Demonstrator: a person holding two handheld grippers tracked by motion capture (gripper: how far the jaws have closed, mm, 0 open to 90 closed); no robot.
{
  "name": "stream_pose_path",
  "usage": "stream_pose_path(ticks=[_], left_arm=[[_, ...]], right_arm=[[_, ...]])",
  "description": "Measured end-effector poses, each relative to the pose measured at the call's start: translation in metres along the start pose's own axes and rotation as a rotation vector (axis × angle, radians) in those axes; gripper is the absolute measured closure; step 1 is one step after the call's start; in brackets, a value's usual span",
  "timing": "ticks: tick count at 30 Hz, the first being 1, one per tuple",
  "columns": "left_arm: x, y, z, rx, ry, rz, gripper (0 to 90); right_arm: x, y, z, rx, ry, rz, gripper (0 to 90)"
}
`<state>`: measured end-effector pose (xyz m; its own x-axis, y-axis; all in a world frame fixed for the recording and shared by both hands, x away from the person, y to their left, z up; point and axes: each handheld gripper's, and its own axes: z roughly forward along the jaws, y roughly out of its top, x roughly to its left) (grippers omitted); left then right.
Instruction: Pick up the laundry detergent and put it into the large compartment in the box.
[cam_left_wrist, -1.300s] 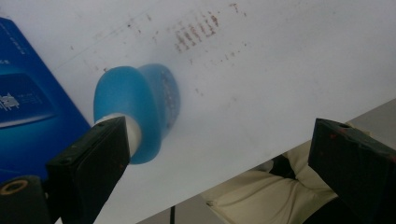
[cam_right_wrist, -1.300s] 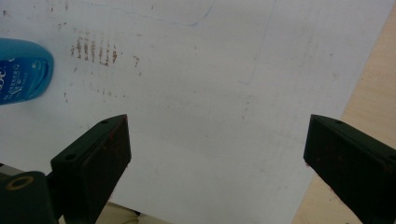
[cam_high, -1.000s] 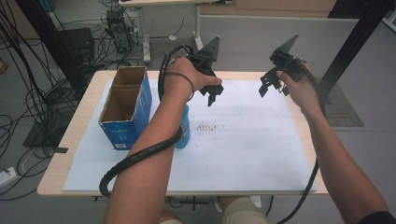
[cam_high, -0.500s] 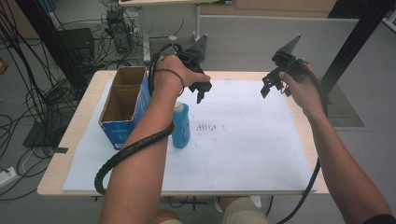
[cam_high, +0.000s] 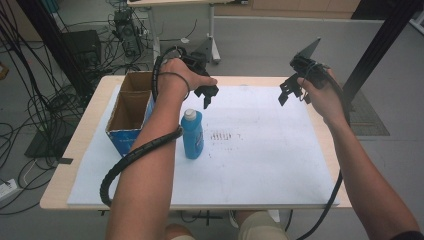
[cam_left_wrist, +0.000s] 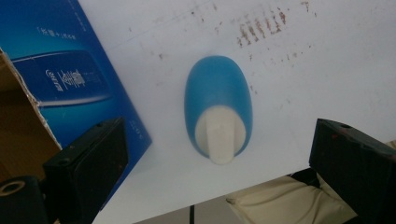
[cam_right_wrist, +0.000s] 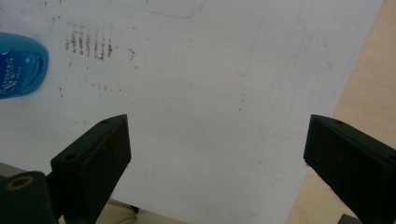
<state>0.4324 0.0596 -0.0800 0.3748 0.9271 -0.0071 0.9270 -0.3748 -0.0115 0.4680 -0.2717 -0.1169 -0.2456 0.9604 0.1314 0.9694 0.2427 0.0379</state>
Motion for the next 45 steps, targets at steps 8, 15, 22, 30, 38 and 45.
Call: stream_pose_path(ticks=[8,15,22,30,38,45], left_arm=[[0.003,-0.001,0.003,-0.01,-0.006,-0.007,5.3],[0.004,0.0,0.006,-0.006,-0.002,-0.006,5.3],[0.004,0.001,0.011,0.0,-0.003,-0.005,5.2],[0.004,0.004,0.022,0.016,-0.019,0.005,5.2],[0.004,0.004,0.035,0.022,-0.023,0.005,5.5],[0.004,0.005,0.051,0.037,-0.032,0.001,5.3]], right_arm=[[-0.001,-0.002,0.0,-0.002,-0.003,0.004,7.5],[-0.001,-0.002,0.0,0.002,-0.005,0.003,7.5],[-0.001,-0.003,-0.001,0.0,-0.005,0.003,7.5],[-0.001,-0.004,-0.001,-0.002,-0.005,0.001,7.5],[-0.001,-0.004,-0.001,0.0,-0.007,0.001,7.5],[0.002,-0.004,0.001,0.003,-0.007,-0.004,7.6]])
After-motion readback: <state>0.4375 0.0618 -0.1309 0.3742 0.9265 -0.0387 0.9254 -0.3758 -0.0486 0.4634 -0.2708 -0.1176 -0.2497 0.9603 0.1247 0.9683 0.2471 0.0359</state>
